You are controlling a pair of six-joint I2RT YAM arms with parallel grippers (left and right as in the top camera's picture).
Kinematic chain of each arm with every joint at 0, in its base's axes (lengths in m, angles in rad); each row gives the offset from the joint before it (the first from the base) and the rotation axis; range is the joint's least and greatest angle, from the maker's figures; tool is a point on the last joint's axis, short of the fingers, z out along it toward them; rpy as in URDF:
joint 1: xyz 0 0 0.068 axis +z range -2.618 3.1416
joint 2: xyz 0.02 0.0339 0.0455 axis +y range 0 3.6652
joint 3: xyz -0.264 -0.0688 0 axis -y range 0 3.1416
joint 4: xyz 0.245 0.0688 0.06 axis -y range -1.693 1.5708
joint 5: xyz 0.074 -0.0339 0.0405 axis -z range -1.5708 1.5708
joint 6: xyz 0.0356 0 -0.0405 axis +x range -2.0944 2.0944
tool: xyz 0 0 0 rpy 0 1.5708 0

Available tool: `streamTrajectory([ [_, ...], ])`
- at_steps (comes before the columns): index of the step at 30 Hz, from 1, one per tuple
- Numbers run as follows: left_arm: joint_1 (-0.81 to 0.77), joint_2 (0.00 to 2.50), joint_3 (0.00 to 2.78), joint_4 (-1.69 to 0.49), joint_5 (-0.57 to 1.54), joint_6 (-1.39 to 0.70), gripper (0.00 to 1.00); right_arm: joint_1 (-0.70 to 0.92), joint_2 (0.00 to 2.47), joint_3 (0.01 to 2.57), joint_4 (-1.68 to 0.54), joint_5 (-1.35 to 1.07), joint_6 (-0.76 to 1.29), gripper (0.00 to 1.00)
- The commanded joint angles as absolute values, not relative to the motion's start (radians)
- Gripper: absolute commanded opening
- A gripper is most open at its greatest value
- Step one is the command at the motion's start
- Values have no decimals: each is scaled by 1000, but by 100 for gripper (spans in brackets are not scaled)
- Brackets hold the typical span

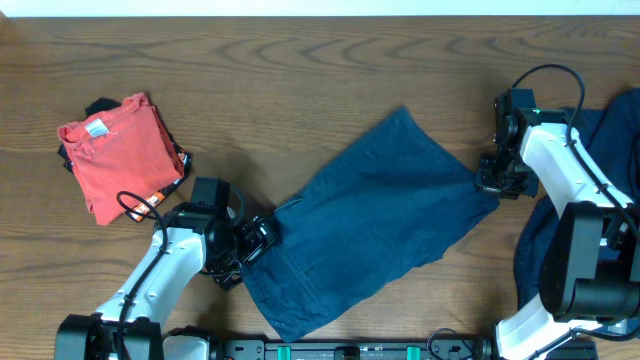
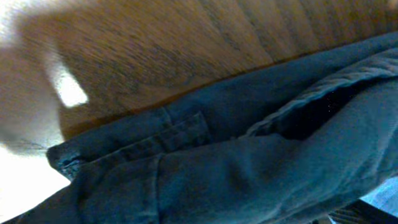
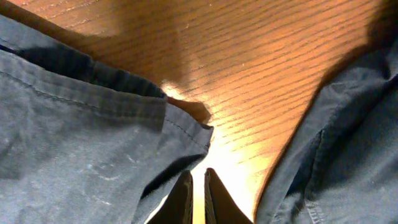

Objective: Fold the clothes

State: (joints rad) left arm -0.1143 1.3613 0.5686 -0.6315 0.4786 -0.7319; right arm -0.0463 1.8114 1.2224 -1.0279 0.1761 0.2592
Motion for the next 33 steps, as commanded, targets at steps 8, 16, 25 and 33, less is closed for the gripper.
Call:
streamTrajectory([
  [8, -144, 1371, 557, -617, 373, -720, 60, -57, 1682, 1307, -1033, 91, 272, 9],
  [16, -147, 1372, 565, -181, 294, -719, 6, -57, 1633, 1307, -1029, 37, 245, 9],
  [25, -147, 1372, 670, -146, 237, -639, 98, -30, 1633, 1307, -980, -115, 151, 13],
  [33, -146, 1372, 669, -412, 96, -561, 98, -2, 1633, 1307, -979, -166, 115, 14],
])
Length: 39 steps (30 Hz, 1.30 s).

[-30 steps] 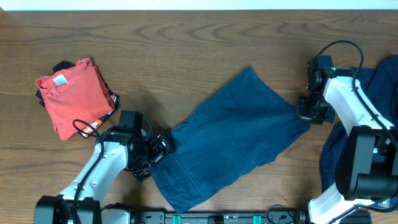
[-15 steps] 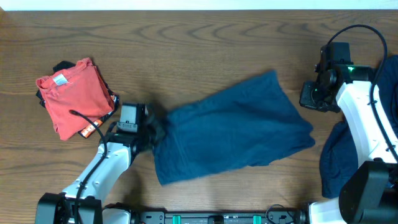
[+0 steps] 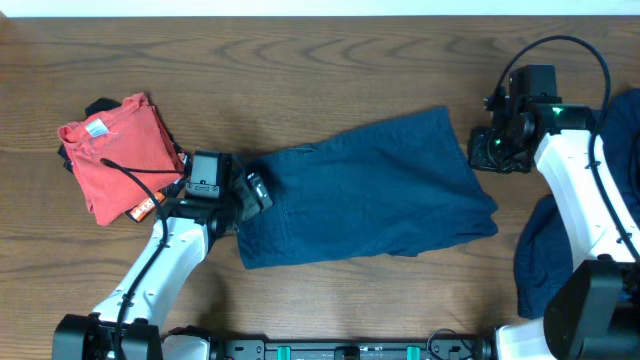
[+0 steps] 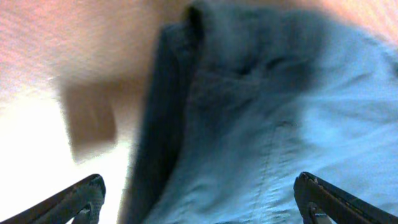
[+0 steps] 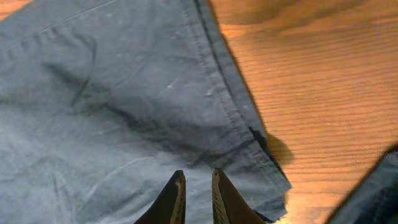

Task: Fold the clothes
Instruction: 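Lift the shorts' ends and fold them toward the center with both grippers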

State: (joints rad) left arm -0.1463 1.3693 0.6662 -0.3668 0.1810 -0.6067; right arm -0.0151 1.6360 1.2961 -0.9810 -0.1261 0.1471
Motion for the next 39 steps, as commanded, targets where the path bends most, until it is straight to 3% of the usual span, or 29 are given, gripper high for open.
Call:
streamTrajectory([
  [1, -147, 1372, 666, -419, 96, -561, 98, -2, 1633, 1307, -980, -166, 115, 14],
  [6, -147, 1432, 632, -375, 111, -561, 98, 6, 1633, 1307, -981, -167, 118, 15],
  [9, -147, 1514, 626, -306, 247, -548, 100, 20, 1633, 1307, -981, -170, 118, 15],
  [11, -147, 1566, 626, -262, 338, -542, 89, 31, 1633, 1307, -981, -170, 118, 15],
  [14, -147, 1625, 627, -228, 439, -542, 57, 54, 1633, 1307, -979, -170, 118, 15],
  [15, -147, 1634, 627, -226, 462, -542, 36, 62, 1635, 1307, -979, -170, 118, 15],
  [17, -147, 1636, 627, -230, 464, -542, 6, 81, 1639, 1307, -979, -170, 118, 16],
  [24, -104, 1571, 699, -318, 460, -521, 6, 144, 1692, 1304, -976, -258, 109, 13],
  [27, -70, 1526, 797, -441, 461, -505, 6, 181, 1730, 1292, -967, -329, 98, 1],
  [35, -58, 1477, 1089, -749, 480, -505, 6, 376, 1894, 1223, -783, -505, 95, 1],
  [39, -57, 1468, 1164, -758, 575, -507, 6, 502, 2011, 1222, -676, -539, 154, 1],
])
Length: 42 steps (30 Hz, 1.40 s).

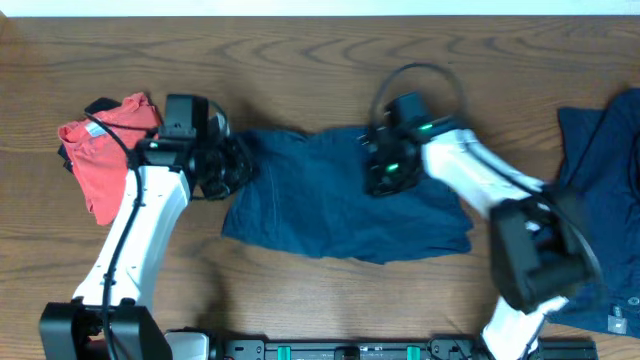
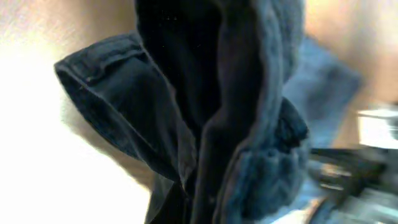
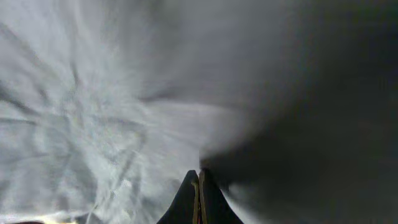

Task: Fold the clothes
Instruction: 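Lift the shorts' ends and fold them toward the center with both grippers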

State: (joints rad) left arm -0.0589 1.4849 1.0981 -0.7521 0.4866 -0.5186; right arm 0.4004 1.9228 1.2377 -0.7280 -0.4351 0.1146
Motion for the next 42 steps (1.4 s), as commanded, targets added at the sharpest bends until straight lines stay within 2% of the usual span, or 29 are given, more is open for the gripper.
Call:
streamTrajectory([
  [1, -58, 1468, 1181, -758, 588, -510, 6, 533, 2039, 1222, -642, -567, 159, 1],
  [5, -58, 1468, 1221, -756, 610, -563, 6, 668, 2141, 1223, -425, -655, 219, 2],
  [8, -58, 1468, 1224, -723, 705, -609, 6, 736, 2172, 1223, -287, -628, 243, 4],
  [11, -58, 1468, 1224, -687, 782, -642, 6, 760, 2167, 1239, -243, -564, 250, 7],
  [17, -58, 1468, 1223, -718, 766, -608, 6, 679, 2077, 1303, -431, -453, 226, 13],
  [24, -58, 1469, 1206, -771, 766, -564, 6, 484, 1862, 1312, -741, -337, 159, 14],
  [30, -82, 1470, 1199, -800, 765, -531, 6, 404, 1843, 1282, -973, -215, 162, 13],
  [37, -234, 1470, 1199, -803, 685, -532, 7, 397, 1844, 1095, -940, -93, 327, 13],
  [42, -389, 1470, 1199, -803, 593, -567, 7, 397, 1844, 986, -839, -93, 367, 13],
])
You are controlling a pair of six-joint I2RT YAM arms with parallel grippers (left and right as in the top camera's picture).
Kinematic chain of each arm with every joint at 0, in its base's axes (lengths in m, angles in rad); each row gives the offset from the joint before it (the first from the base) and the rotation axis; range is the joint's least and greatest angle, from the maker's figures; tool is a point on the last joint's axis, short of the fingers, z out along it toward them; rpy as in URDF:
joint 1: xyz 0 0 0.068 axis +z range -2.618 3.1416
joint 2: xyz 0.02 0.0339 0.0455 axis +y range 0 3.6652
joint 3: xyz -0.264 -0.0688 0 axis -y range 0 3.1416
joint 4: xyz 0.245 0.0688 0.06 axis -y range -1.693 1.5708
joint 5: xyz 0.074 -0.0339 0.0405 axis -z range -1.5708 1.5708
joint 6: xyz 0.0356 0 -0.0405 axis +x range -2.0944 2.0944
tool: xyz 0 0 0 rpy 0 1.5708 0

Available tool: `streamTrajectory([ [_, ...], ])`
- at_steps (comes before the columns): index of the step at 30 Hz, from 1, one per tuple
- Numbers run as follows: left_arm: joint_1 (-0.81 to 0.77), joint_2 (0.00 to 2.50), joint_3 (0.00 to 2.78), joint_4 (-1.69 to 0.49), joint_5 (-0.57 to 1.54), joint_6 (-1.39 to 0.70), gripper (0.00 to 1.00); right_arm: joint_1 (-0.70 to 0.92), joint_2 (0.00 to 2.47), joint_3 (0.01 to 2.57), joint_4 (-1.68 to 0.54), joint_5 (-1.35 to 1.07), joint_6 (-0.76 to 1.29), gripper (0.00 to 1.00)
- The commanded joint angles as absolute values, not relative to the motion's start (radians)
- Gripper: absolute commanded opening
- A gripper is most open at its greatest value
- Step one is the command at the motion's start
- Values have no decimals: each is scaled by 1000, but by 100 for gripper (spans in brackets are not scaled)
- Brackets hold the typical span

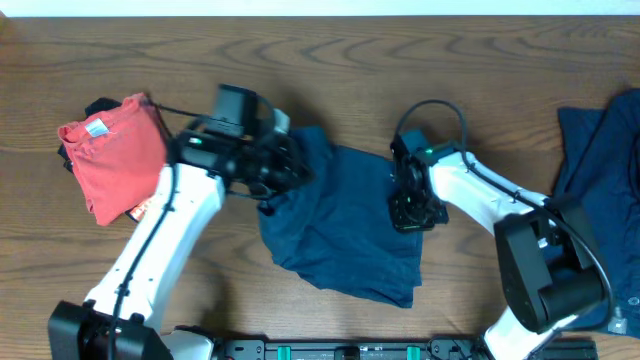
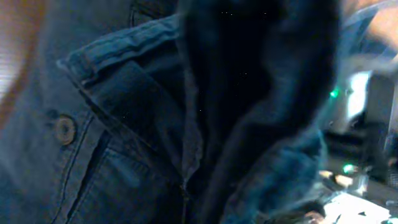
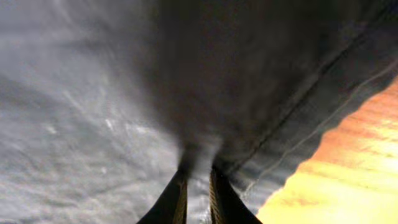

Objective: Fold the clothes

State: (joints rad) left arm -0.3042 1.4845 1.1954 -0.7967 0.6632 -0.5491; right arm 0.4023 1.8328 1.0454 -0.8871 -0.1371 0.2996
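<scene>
The navy shorts [image 1: 340, 235] lie bunched in the middle of the table, narrow and doubled over. My left gripper [image 1: 283, 172] is at their upper left, shut on the waist end. In the left wrist view dark cloth fills the frame, with the waistband button [image 2: 64, 129] showing and the fingers hidden. My right gripper [image 1: 408, 208] sits at the shorts' right edge. In its wrist view the fingertips [image 3: 179, 198] pinch a fold of the shorts [image 3: 93, 124] next to the hem.
A folded red shirt [image 1: 115, 150] lies at the far left on top of a dark item. A heap of dark blue clothes [image 1: 600, 170] lies at the right edge. Bare wooden table [image 1: 320, 70] runs along the back.
My left gripper has moved right, away from the red shirt, with the waist end over the shorts. The right gripper has shifted right and nearer the front. The shorts are now narrower.
The shorts first lay diagonally with a gripper at each end. Then they lay straight across, the left gripper open at the waist. Later the right gripper held cloth at the middle and the left held the waist. Now both ends are gathered in.
</scene>
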Motion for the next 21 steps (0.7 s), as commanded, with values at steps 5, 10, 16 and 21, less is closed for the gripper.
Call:
streamTrajectory([
  [5, -556, 1478, 1199, -793, 429, -748, 7, 398, 1844, 949, -765, -93, 371, 14],
  [10, -698, 1504, 1199, -714, 406, -788, 36, 376, 1844, 949, -733, -93, 400, 14],
  [16, -719, 1505, 1200, -611, 406, -712, 70, 304, 1843, 969, -748, -93, 384, 15],
  [21, -609, 1504, 1203, -624, 357, -622, 73, 224, 1818, 1062, -879, -1, 366, 15],
])
